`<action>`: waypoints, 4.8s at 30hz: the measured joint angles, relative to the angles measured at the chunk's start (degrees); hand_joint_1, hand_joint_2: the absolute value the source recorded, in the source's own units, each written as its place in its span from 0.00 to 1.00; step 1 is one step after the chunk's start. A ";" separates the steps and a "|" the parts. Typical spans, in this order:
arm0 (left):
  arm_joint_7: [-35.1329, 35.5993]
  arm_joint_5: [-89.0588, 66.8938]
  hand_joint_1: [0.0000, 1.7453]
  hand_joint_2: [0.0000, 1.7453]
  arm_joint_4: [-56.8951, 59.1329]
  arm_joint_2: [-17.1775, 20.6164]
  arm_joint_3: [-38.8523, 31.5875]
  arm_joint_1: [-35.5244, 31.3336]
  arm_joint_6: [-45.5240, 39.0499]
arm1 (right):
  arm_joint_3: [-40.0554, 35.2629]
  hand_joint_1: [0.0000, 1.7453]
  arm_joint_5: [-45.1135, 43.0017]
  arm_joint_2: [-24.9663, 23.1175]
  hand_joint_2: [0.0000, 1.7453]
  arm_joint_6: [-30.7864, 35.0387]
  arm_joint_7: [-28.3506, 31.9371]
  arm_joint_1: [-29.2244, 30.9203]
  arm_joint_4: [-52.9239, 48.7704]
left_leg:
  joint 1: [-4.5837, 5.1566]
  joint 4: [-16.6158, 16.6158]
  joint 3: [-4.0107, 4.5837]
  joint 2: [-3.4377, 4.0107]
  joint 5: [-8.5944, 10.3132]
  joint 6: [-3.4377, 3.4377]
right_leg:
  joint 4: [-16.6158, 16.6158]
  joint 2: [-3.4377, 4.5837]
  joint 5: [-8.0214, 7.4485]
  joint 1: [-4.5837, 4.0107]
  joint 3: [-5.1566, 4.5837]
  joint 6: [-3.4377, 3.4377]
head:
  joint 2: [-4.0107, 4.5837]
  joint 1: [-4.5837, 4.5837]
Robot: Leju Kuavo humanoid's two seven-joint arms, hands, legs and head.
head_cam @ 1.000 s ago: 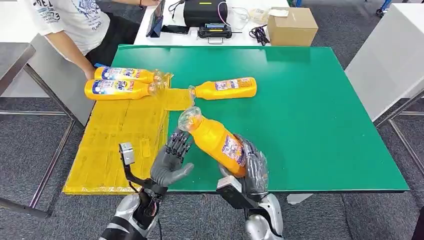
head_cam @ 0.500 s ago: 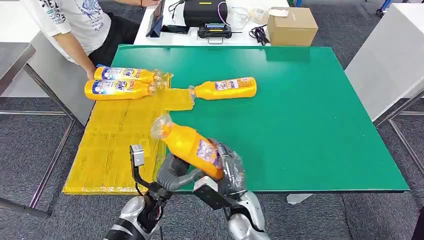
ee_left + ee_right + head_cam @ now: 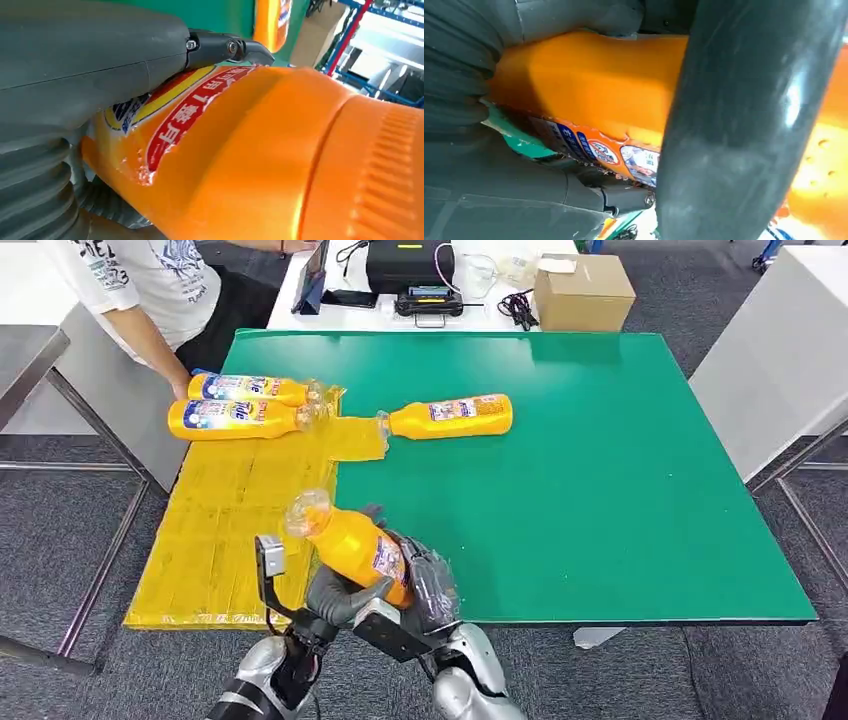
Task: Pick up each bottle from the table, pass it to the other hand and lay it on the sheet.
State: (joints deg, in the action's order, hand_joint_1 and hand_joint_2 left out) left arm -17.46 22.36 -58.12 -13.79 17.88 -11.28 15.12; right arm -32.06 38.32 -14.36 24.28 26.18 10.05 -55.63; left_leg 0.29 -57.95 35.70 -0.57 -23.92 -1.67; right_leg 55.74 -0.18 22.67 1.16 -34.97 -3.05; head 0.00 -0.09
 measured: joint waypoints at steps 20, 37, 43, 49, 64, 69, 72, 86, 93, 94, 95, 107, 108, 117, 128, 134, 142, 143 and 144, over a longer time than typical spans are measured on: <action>-3.74 -3.11 1.00 1.00 -1.20 -0.24 -2.04 1.59 -3.56 | -1.36 0.00 -0.81 -0.76 0.00 -0.44 -0.11 1.79 3.35 | 0.00 0.00 0.00 0.02 0.00 0.00 | 0.00 0.03 0.00 0.00 -0.03 0.00 | 0.00 0.00; -10.45 -11.74 1.00 1.00 -10.73 -0.50 -6.43 0.00 -18.54 | 0.67 0.00 -7.94 0.92 0.00 -0.79 1.79 -6.05 -17.60 | 0.00 0.00 0.04 -0.01 0.00 0.00 | 0.00 0.04 0.00 0.00 -0.04 0.00 | 0.00 -0.02; -15.31 -22.77 1.00 1.00 -11.28 -0.48 -7.96 -1.42 -29.13 | 0.24 0.00 -9.55 1.38 0.00 0.68 3.41 -7.81 -28.02 | 0.00 0.00 0.04 0.00 0.00 0.00 | 0.00 0.05 -0.01 0.01 -0.04 0.00 | 0.00 -0.02; -17.19 -57.40 1.00 1.00 -6.89 1.14 -8.20 -7.04 -51.48 | -1.79 0.00 -13.31 1.51 0.00 1.42 5.62 -7.30 -36.03 | 0.00 0.00 0.03 0.00 0.01 0.01 | 0.01 0.04 -0.02 0.00 -0.02 0.00 | 0.00 0.02; -2.63 -98.84 1.00 1.00 10.77 4.37 -13.78 -15.44 -55.19 | -3.83 0.00 -16.61 2.08 0.00 -0.24 5.88 -6.14 -40.26 | 0.00 0.00 0.03 0.01 0.03 0.01 | 0.02 0.07 -0.03 0.01 -0.05 0.01 | 0.00 0.00; 1.24 -99.60 1.00 1.00 17.21 5.60 -14.06 -17.79 -55.14 | -3.92 0.00 -16.59 2.14 0.00 -1.38 5.53 -6.32 -40.39 | 0.00 0.00 0.04 0.05 0.02 0.02 | 0.02 0.09 -0.03 0.00 -0.04 0.00 | 0.00 -0.02; 3.47 -99.60 1.00 1.00 21.91 6.69 -14.52 -19.16 -53.50 | -3.96 0.00 -16.57 2.23 0.00 -2.34 5.49 -6.38 -40.39 | -0.01 0.00 0.04 0.04 0.03 0.02 | 0.03 0.09 -0.03 0.00 -0.04 0.00 | 0.00 -0.02; 8.81 -99.16 1.00 1.00 30.27 9.05 -15.15 -22.23 -45.13 | -3.89 0.00 -16.90 2.38 0.00 -5.12 4.26 -6.78 -40.37 | 0.00 0.00 -0.01 0.03 0.03 0.02 | 0.02 0.08 -0.03 0.01 0.00 0.01 | 0.00 0.00; 9.35 -99.08 1.00 1.00 30.99 9.07 -15.17 -22.83 -44.00 | -3.87 0.00 -16.90 2.38 0.00 -5.75 3.96 -7.00 -40.37 | -0.02 0.00 -0.10 0.04 0.05 0.04 | 0.04 0.08 -0.03 0.00 0.08 0.02 | 0.00 -0.02; 9.35 -99.08 1.00 1.00 31.06 9.09 -15.18 -22.85 -44.00 | -3.87 0.00 -16.90 2.38 0.00 -5.75 3.98 -7.02 -40.37 | -0.02 0.00 -0.10 0.04 0.05 0.04 | 0.04 0.08 -0.03 -0.01 0.08 0.02 | 0.00 0.00; 9.35 -99.08 1.00 1.00 31.12 9.09 -15.19 -22.90 -44.00 | -3.87 0.00 -16.90 2.38 0.00 -5.75 3.96 -7.02 -40.37 | -0.02 0.00 -0.10 0.04 0.05 0.04 | 0.04 0.08 -0.03 0.00 0.09 0.02 | 0.00 -0.02; 9.75 -93.98 0.00 0.00 31.96 9.12 -16.75 -26.06 -27.75 | -2.67 0.00 -17.31 2.36 0.00 -7.63 2.95 -7.06 -39.38 | -0.01 0.01 -0.33 -0.03 0.04 0.05 | 0.03 0.05 -0.01 0.01 0.37 0.03 | 0.00 0.00; 9.85 -93.51 0.00 0.00 32.04 9.12 -16.81 -26.59 -25.39 | -2.34 0.00 -17.46 2.36 0.00 -7.80 2.89 -7.06 -39.12 | -0.01 0.03 -0.42 -0.06 0.02 0.04 | 0.02 0.02 0.02 0.01 0.47 0.03 | 0.00 -0.04; 6.84 -79.99 0.00 0.00 33.07 9.20 -21.89 -28.02 -13.89 | -0.77 0.00 -18.12 1.42 0.00 -8.31 2.62 -6.89 -35.93 | -0.01 0.07 -1.06 -0.15 -0.01 0.05 | 0.01 -0.03 0.11 0.00 1.11 0.15 | 0.00 -0.02; 0.90 -59.92 0.00 0.00 33.49 9.20 -33.03 -27.19 -2.47 | 0.06 0.00 -19.28 0.96 0.00 -7.45 2.27 -6.14 -30.40 | -0.01 0.07 -1.16 -0.12 -0.01 0.06 | 0.02 -0.02 0.08 0.00 1.19 0.13 | 0.00 0.00; -1.07 -58.18 0.00 0.00 33.22 8.90 -34.89 -26.70 -2.51 | 0.30 0.00 -19.10 0.96 0.00 -7.00 2.21 -5.81 -29.07 | -0.01 0.07 -1.12 -0.12 -0.01 0.05 | 0.01 -0.02 0.08 0.00 1.15 0.14 | 0.00 -0.02; -10.51 -53.60 0.00 0.00 27.75 7.50 -34.50 -22.14 -16.63 | 0.37 0.00 -2.67 3.14 1.00 -5.72 -9.70 -3.93 -27.08 | 0.00 0.06 -1.04 0.07 -0.01 0.06 | 0.01 0.06 0.04 0.01 0.97 0.13 | 0.00 -0.02; -11.15 -52.46 0.00 1.00 25.41 7.08 -34.08 -20.59 -20.43 | 0.39 0.00 1.15 4.21 1.00 -6.85 -13.48 -3.45 -26.51 | 0.00 0.05 -0.98 0.07 -0.01 0.05 | 0.01 0.06 0.04 0.00 0.92 0.13 | 0.00 -0.04; -11.57 -51.89 0.00 1.00 23.25 6.91 -33.53 -18.99 -23.86 | 0.54 0.00 4.64 5.29 1.00 -8.53 -16.95 -3.16 -25.85 | 0.00 0.05 -0.92 0.09 -0.01 0.05 | 0.01 0.08 0.02 0.01 0.85 0.11 | 0.00 -0.02</action>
State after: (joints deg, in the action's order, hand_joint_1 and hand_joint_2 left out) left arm -29.03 -29.53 -34.87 -6.89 -15.65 -30.27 -8.73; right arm -31.52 42.96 -9.07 15.75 9.23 6.89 -81.48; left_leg 0.29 -57.90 34.78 -0.48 -23.93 -1.61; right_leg 55.75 -0.10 22.69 1.16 -34.12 -2.95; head 0.00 -0.11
